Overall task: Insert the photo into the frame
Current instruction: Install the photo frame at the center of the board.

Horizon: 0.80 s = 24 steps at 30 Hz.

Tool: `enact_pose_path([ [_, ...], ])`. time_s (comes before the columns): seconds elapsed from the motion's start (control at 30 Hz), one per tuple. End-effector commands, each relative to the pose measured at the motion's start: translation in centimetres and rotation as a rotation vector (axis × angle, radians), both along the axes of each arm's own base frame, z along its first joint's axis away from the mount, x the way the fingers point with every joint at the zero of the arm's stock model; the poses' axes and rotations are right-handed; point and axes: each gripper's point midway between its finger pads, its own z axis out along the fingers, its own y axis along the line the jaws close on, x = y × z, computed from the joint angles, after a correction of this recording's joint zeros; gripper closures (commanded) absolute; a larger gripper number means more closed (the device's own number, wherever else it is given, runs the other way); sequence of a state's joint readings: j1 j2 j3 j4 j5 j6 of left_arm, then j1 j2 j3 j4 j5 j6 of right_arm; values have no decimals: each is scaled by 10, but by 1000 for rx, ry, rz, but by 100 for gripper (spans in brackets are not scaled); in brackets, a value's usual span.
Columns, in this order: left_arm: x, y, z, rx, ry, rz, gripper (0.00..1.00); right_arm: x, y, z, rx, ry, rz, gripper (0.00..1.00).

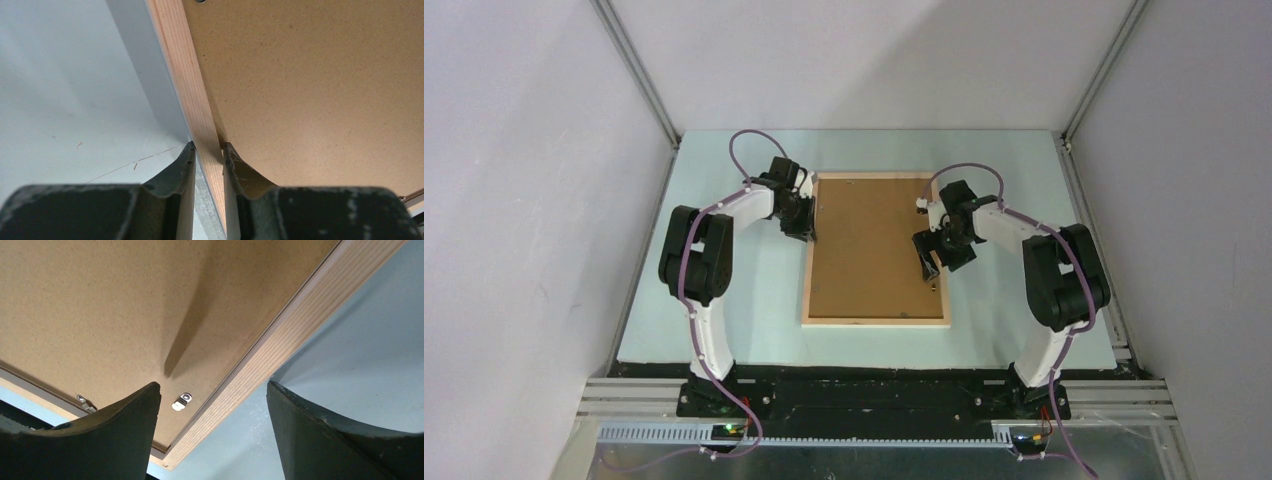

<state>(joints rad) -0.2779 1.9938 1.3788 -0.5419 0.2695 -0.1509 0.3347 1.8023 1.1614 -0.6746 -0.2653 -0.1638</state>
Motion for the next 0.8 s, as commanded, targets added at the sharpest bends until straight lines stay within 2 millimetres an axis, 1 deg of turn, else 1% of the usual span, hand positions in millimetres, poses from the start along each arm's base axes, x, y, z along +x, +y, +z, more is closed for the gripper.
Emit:
enact_pose_path([
  [0.0,-15,-16,-5,-30,35,-73,100,-14,-6,2,-34,1,38,19],
  [0.13,-14,-16,-4,-30,32,-72,100,-20,-6,1,-50,-11,52,19],
  [0.23,-14,-16,-5,-29,32,-73,100,-19,-4,4,-61,-37,58,19],
  [0.43,-14,-15,-4,-25,29,-74,100,-19,-3,1,-82,-50,69,23],
  [0.77,-14,-15,-5,-27,33,-75,100,-20,-3,0,-90,-58,83,36],
])
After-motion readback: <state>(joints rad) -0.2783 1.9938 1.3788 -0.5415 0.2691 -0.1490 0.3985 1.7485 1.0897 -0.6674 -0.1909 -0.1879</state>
